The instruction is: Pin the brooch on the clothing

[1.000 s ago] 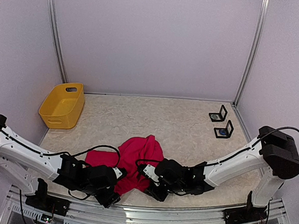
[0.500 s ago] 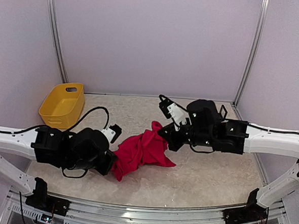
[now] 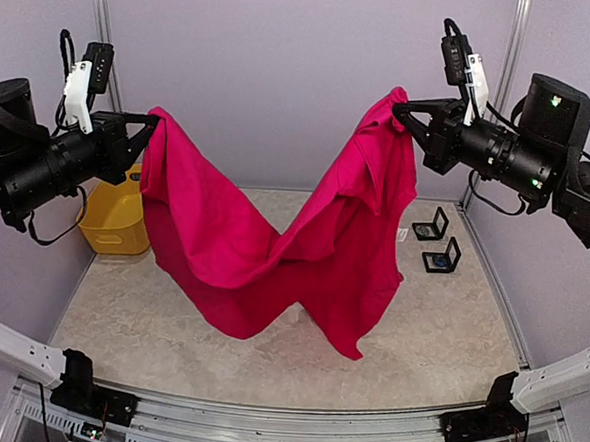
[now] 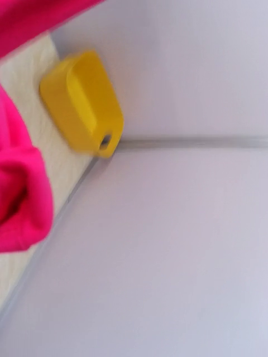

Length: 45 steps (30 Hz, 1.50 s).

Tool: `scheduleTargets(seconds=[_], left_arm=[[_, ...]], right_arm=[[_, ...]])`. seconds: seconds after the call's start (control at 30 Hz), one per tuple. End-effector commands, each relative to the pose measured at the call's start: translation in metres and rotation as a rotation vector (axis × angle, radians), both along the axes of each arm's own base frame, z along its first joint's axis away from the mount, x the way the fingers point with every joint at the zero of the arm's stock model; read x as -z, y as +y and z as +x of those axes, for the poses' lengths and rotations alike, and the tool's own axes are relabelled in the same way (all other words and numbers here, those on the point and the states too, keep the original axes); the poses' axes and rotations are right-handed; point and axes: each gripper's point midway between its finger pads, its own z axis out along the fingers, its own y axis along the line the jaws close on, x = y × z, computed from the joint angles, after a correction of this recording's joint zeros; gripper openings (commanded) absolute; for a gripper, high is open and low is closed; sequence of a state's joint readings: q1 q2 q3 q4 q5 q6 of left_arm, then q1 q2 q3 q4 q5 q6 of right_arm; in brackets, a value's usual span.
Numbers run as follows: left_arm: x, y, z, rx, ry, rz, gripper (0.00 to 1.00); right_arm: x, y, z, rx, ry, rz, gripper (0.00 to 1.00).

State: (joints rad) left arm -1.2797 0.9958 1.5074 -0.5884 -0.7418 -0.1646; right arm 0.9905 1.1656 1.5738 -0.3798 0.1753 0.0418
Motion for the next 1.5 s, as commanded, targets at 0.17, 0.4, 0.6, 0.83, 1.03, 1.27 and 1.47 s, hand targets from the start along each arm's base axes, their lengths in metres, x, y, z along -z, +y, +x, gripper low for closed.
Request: scheduleTargets(seconds=[0.17, 0.4, 0.6, 0.83, 1.03, 1.27, 1.47], left_arm=[[0.013, 0.012, 0.138, -0.082, -0.046, 0.051, 0.0], [-0.055, 0.041, 0.251, -0.196, -0.167, 0.011, 0.0], [-0.099, 0.046, 0.255, -0.238, -0.336, 0.01, 0.0], [0.012, 0.045, 0.274, -0.244, -0.076, 0.118, 0.0], [0.169, 0.045, 0.258, -0.206, 0.282, 0.137, 0.0], [0.315, 0.045, 0.216, -0.196, 0.601, 0.112, 0.88], [0.335, 0.029, 0.182, -0.151, 0.664, 0.145, 0.87]], right_arm=[[-0.003, -0.027, 0.12, 0.133, -0.094, -0.077, 0.0], [-0.1, -0.056, 0.221, 0.032, -0.212, 0.148, 0.0], [-0.167, -0.078, 0.186, 0.006, -0.458, 0.316, 0.0], [-0.067, -0.064, 0.213, 0.021, -0.183, 0.245, 0.0], [0.124, -0.044, 0.209, 0.01, 0.238, 0.161, 0.0], [0.315, -0.008, 0.183, -0.124, 0.733, 0.14, 0.0], [0.357, -0.009, 0.195, -0.057, 0.858, 0.091, 0.0]])
